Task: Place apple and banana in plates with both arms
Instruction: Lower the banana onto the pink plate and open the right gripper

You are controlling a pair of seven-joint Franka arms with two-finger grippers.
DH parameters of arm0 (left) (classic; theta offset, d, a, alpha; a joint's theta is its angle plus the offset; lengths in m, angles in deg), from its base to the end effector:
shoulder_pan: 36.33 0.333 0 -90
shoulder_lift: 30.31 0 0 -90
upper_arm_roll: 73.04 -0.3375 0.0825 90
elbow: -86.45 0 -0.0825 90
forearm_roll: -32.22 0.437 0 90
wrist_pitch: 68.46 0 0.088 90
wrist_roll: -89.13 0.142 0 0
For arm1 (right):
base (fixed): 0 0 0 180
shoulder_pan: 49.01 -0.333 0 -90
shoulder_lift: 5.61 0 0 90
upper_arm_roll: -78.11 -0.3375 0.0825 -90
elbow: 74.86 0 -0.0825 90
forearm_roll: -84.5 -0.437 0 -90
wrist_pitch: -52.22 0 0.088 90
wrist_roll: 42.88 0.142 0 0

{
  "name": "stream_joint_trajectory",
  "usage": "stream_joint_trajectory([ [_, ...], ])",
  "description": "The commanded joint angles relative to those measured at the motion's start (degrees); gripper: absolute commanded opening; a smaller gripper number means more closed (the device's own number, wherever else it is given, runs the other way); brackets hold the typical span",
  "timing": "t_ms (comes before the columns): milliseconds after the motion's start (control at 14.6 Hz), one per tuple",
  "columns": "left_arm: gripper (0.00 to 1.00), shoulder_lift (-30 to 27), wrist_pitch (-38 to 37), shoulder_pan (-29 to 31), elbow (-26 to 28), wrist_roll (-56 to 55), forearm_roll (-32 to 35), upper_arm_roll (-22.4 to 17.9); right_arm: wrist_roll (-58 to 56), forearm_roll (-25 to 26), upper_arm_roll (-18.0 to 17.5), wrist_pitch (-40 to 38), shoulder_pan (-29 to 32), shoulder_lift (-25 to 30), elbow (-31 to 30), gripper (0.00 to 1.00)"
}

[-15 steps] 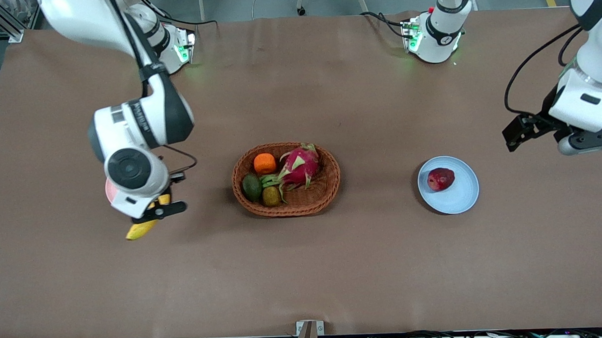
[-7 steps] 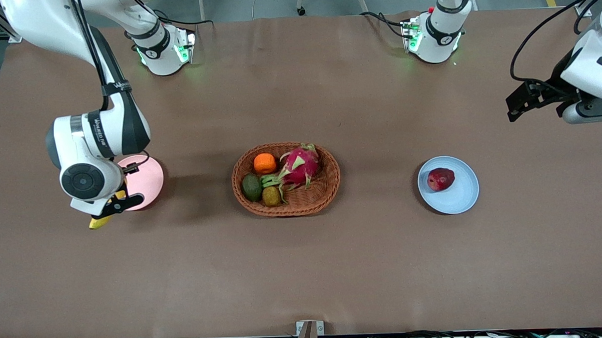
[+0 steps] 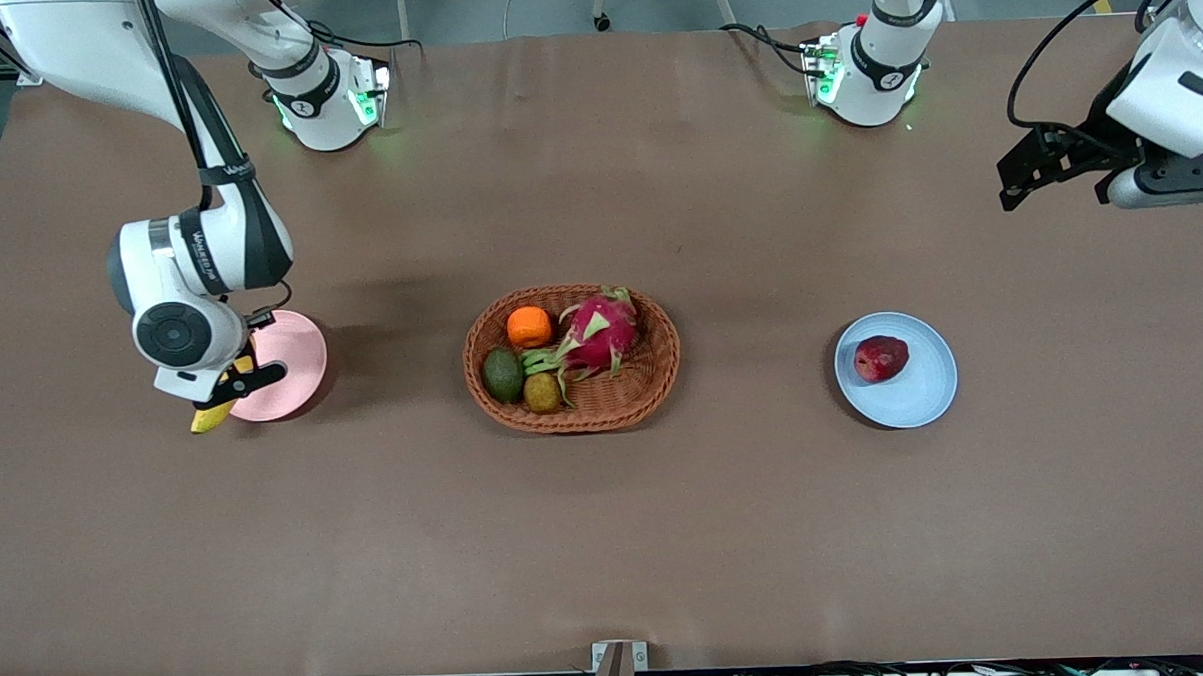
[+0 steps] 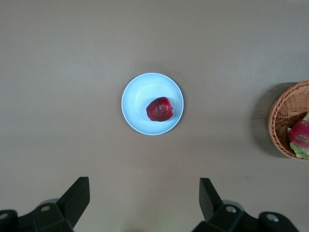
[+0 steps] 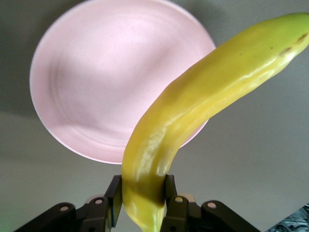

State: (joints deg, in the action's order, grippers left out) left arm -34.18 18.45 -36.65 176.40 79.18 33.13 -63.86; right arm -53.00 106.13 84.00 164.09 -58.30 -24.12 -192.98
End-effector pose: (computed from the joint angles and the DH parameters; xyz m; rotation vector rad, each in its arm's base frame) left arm 0.5721 -0.0966 0.6463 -3.1175 -0.0142 -0.0279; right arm 0.5726 -0.0037 0.2070 2.6809 0.6189 -0.6311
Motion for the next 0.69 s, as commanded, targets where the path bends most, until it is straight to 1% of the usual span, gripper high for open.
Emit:
stream_joint_trajectory([
  [0,1.0,-3.7,-0.2,-0.4,3.6,3.7,-0.9,-0.9,-0.2,2.1,-0.8,0.6,0.3,2.7,-2.8,0.17],
  [137,1.0,-3.7,-0.2,-0.4,3.6,5.4,-0.8,-1.4,-0.1,2.1,-0.9,1.9,0.2,2.6,-4.4,0.21],
  [343,1.0,-2.7,-0.2,0.6,3.1,9.1,-0.4,-1.4,-0.2,2.1,-0.9,7.8,0.2,2.5,-7.4,0.22],
  [412,1.0,-2.4,-0.2,1.3,2.9,9.9,-0.4,-1.4,-0.2,2.1,-0.9,8.0,0.3,2.4,-7.4,0.22],
  [480,1.0,-2.3,-0.2,1.4,2.9,10.3,-0.6,-1.4,-0.2,2.1,-0.9,8.0,0.2,2.4,-7.3,0.26],
  [549,1.0,-2.3,-0.2,1.4,2.9,10.4,-0.6,-1.4,0.0,2.1,-0.9,8.0,0.2,2.4,-7.3,0.41],
  [618,1.0,-2.3,-0.2,1.4,2.9,10.4,-0.7,-1.4,0.1,2.1,-0.9,8.1,0.3,2.4,-7.2,0.77],
])
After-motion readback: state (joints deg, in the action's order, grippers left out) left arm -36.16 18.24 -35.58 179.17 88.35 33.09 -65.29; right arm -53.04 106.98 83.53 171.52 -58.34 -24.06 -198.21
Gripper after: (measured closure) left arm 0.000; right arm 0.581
